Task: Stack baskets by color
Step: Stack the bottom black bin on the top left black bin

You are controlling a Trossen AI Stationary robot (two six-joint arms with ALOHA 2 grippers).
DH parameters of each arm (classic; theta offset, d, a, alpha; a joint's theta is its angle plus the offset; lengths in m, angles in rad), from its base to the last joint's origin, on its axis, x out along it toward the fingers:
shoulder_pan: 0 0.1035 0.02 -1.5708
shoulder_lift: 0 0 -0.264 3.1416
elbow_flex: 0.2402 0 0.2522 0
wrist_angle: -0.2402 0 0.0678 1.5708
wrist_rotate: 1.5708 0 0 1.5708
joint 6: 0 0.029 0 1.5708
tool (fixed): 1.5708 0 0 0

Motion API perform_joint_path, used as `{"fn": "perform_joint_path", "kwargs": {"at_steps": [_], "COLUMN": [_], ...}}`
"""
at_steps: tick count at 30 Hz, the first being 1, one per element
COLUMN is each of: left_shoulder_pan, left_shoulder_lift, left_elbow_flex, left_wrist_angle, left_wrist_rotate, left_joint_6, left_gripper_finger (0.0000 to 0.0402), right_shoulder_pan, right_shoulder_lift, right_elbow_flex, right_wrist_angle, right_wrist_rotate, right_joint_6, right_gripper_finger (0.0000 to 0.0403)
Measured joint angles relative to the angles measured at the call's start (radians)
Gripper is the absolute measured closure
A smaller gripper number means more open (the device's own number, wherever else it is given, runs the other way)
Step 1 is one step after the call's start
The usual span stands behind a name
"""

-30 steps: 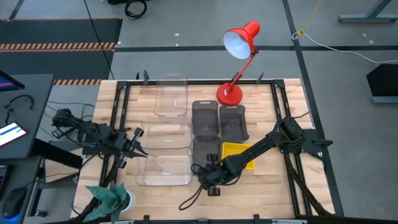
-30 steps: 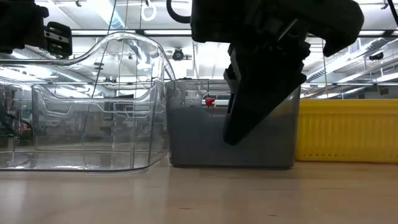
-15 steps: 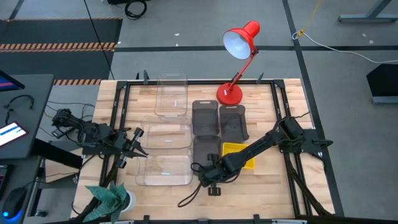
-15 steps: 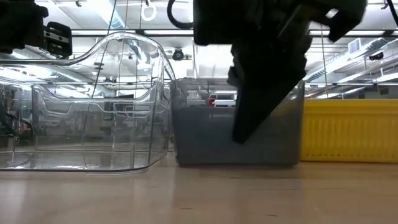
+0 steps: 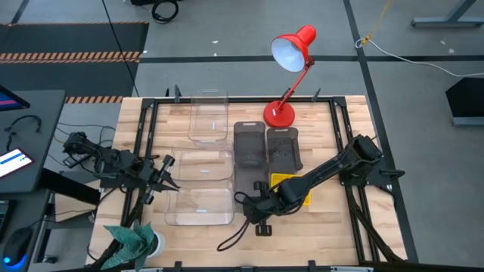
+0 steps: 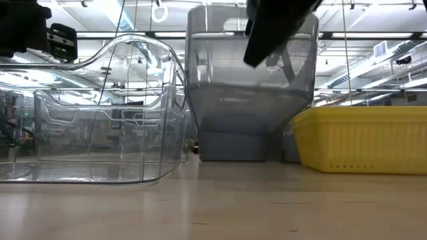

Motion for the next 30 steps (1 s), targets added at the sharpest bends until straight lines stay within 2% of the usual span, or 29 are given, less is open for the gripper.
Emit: {"fn": "perform_joint_path", "kwargs": {"at_steps": [10, 19, 30], "left_shoulder_pan": [0.000, 0.000, 0.000], "left_shoulder_lift": [0.000, 0.000, 0.000], "left_elbow_flex": [0.000, 0.000, 0.000], "left_wrist_angle": [0.000, 0.000, 0.000], "left_wrist_rotate": [0.000, 0.000, 0.000], "left_joint_6": [0.000, 0.000, 0.000], "left_gripper_finger": [0.0368, 0.0378, 0.0368], "right_shoulder_pan": [0.019, 0.022, -0.098], "right_shoulder_lift": [-0.077, -0.185, -0.186], "right_elbow_flex": [0.000, 0.001, -0.024], "right_wrist_angle": [-0.053, -0.093, -0.147], "right_wrist_rotate": [0.024, 0.129, 0.127], "right_joint_6": [-0.016, -0.102, -0.296], "right_gripper_finger": [0.0400, 0.0400, 0.0400]}}
